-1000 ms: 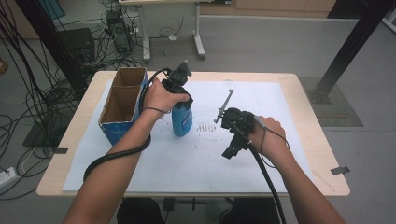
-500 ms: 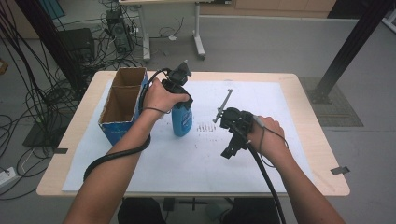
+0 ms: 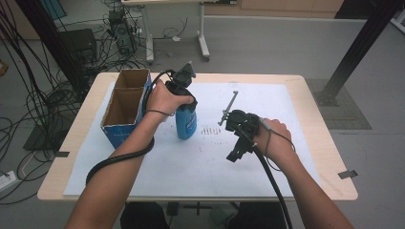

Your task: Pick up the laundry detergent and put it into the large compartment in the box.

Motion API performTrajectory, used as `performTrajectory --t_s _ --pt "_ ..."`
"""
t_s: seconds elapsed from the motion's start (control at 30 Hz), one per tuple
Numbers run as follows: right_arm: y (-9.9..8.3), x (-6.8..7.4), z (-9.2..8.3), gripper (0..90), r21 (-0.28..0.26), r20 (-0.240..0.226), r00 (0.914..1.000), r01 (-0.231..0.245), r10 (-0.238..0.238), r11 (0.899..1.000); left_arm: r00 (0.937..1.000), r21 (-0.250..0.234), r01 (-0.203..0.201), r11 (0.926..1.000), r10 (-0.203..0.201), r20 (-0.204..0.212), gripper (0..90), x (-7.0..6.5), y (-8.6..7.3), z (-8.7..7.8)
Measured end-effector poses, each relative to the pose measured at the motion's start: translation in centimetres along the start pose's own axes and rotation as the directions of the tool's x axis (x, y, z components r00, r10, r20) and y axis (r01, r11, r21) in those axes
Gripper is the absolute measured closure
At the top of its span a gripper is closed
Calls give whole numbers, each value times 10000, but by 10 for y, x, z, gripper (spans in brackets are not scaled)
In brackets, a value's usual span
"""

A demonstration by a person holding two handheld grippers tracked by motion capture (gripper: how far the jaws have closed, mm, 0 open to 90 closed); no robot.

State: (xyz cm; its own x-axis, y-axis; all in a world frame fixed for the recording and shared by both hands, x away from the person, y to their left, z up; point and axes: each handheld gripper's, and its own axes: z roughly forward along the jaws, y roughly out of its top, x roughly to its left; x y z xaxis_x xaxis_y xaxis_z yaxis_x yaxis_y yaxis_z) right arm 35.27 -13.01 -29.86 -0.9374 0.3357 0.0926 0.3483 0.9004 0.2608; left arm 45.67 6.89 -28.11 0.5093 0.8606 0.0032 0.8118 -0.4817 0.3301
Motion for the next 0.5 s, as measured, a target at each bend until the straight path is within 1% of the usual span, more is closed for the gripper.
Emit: performTrajectory --t_s 0.5 --pt "2 1 2 37 60 -11 10000 64 -64 10000 10000 3 -40 10000 40 14 374 0 0 0"
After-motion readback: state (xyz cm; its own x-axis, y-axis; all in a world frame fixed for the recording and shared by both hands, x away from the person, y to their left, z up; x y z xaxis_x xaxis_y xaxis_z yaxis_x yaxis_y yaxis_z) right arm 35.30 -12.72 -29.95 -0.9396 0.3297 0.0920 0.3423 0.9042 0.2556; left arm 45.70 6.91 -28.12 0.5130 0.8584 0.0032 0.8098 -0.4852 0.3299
